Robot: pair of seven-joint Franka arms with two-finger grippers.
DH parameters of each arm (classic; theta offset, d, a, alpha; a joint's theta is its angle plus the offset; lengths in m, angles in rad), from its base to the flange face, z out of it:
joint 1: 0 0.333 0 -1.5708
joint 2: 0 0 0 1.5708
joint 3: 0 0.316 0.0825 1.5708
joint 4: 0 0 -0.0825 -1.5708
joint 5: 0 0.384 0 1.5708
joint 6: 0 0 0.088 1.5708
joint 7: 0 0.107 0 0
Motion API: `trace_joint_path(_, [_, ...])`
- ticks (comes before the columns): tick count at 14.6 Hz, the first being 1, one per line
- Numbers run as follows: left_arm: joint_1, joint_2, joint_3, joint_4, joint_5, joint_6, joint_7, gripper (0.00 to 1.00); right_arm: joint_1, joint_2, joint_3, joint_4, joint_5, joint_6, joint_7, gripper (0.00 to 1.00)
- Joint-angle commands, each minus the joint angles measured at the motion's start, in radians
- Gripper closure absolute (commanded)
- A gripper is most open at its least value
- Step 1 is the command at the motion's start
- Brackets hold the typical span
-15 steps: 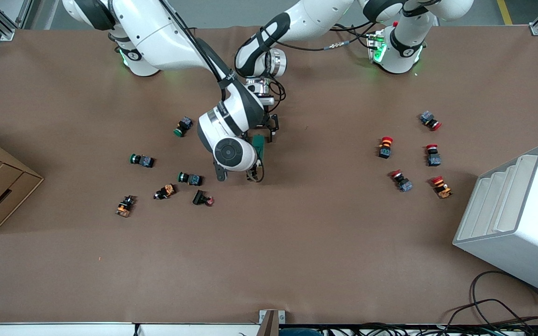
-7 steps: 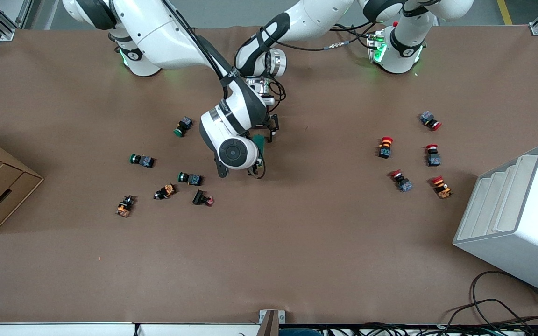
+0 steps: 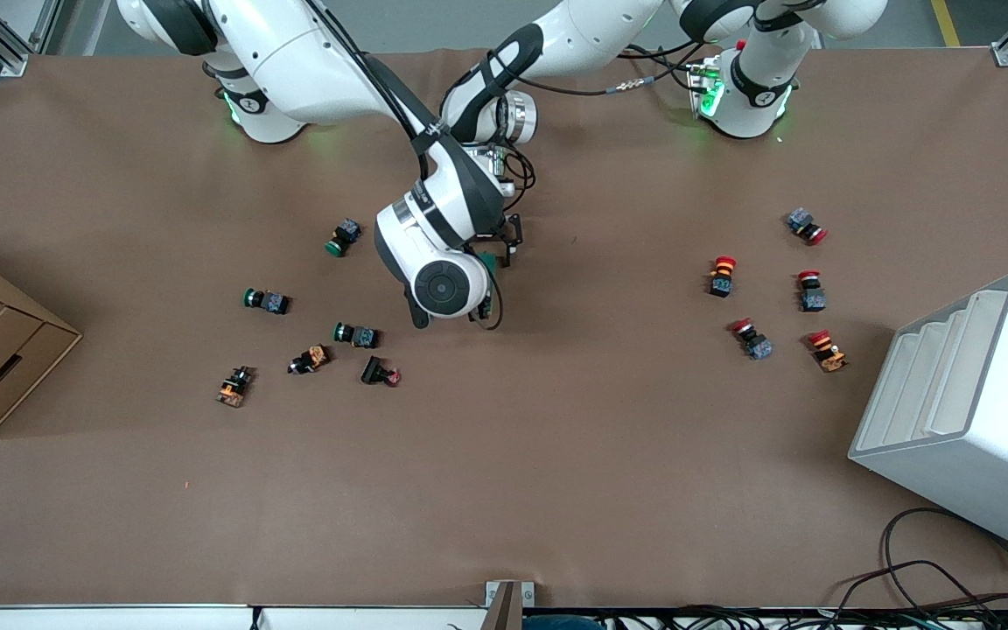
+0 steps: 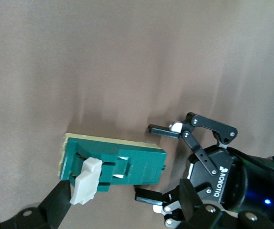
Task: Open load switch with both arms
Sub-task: 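Push the white handle down with the left gripper while the right gripper holds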
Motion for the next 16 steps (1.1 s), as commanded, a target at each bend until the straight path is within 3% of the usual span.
trace_joint_path(1, [-0.008, 0.023, 0.004, 0.014, 0.027, -0.004, -0.024, 0.00, 0.007, -0.001, -0.002, 0.006, 0.020, -0.062, 0.012, 0.00])
trace_joint_path(16, [-0.014, 0.035, 0.004, 0.014, 0.032, -0.024, -0.047, 0.00, 0.021, 0.001, 0.014, 0.003, 0.023, -0.107, 0.007, 0.00])
